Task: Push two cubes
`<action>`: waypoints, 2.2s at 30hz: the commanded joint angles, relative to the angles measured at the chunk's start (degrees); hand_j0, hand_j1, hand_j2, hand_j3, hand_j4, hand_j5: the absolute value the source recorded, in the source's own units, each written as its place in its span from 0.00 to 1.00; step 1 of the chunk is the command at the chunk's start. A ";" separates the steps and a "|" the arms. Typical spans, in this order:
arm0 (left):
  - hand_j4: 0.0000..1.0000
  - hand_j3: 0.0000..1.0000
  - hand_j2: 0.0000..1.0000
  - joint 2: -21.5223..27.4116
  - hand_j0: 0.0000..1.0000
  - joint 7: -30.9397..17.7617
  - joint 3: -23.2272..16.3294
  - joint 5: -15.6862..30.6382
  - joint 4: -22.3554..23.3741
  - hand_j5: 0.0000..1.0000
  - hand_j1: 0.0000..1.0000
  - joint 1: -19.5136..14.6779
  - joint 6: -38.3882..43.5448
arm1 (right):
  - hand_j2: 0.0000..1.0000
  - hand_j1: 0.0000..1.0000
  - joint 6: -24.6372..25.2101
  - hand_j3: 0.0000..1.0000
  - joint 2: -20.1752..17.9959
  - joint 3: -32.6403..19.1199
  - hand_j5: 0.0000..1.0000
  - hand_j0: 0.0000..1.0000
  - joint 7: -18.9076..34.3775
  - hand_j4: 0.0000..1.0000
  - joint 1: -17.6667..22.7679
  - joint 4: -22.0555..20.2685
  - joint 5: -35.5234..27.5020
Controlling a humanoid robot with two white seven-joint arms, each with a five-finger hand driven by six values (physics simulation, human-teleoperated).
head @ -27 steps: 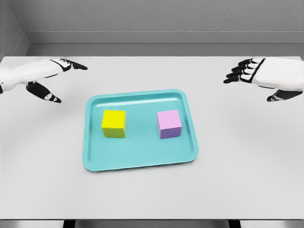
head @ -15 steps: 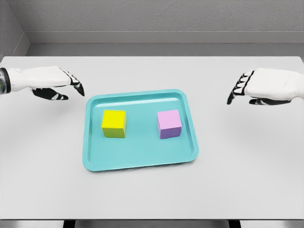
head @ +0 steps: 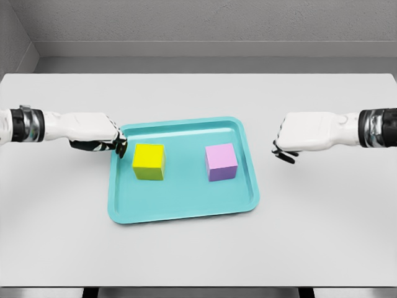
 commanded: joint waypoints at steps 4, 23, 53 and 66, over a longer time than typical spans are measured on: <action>0.41 0.41 0.41 -0.03 0.41 0.01 -1.18 0.13 -1.31 0.41 0.41 0.09 0.14 | 0.08 0.08 0.11 0.08 2.60 4.38 0.08 0.08 -0.01 0.08 -1.05 0.36 1.78; 0.41 0.41 0.41 -4.25 0.41 0.01 -2.32 -0.84 -0.61 0.41 0.41 -0.53 0.14 | 0.09 0.09 0.11 0.09 9.01 8.96 0.09 0.09 -0.01 0.09 -3.78 6.77 2.40; 0.41 0.41 0.41 -0.91 0.41 0.01 -6.89 3.73 -1.31 0.41 0.41 -1.93 0.14 | 0.16 0.16 0.11 0.16 10.16 9.66 0.16 0.16 -0.01 0.16 -5.19 15.56 3.19; 0.33 0.33 0.33 -4.51 0.33 0.01 -7.07 1.62 0.27 0.33 0.33 -2.02 0.14 | 0.15 0.15 0.11 0.15 17.72 14.14 0.15 0.15 -0.01 0.15 -6.86 16.44 4.95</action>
